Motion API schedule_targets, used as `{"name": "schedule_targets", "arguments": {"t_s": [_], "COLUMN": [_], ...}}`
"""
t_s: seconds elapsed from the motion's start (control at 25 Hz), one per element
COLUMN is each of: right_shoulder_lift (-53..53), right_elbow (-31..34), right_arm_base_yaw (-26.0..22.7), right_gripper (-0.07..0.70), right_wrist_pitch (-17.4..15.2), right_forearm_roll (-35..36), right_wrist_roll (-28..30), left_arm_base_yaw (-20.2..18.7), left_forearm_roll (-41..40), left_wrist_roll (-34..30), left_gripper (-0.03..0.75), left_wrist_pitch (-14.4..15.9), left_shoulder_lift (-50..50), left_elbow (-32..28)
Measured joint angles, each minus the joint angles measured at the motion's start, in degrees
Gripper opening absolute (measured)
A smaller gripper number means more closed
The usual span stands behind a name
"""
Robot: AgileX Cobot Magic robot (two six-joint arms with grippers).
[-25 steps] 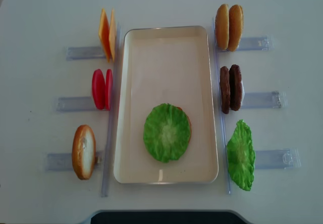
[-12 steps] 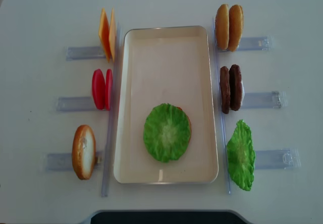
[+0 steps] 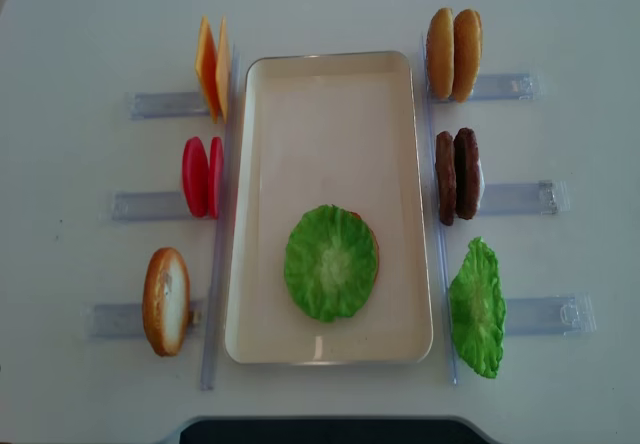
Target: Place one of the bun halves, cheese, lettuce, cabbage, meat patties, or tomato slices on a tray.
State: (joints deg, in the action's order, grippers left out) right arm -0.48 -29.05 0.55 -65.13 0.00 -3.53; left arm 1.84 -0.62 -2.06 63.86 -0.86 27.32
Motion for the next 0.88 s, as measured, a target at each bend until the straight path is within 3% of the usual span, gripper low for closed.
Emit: {"name": "schedule_targets", "arguments": {"t_s": [0.88], "right_shoulder_lift": [0.0], "right_elbow": [0.0], "right_arm_base_yaw": [0.0], "right_gripper": [0.531], "right_wrist_pitch": [0.0], "right_forearm_roll": [0.0], "right_wrist_roll": [0.0], "left_arm_base_yaw": [0.0], "left_forearm_roll": [0.0], "left_wrist_roll": [0.0], "left_gripper": [0.000], "left_wrist_pitch": [0.0], "left_shoulder_lift": [0.0], "left_elbow": [0.0]}}
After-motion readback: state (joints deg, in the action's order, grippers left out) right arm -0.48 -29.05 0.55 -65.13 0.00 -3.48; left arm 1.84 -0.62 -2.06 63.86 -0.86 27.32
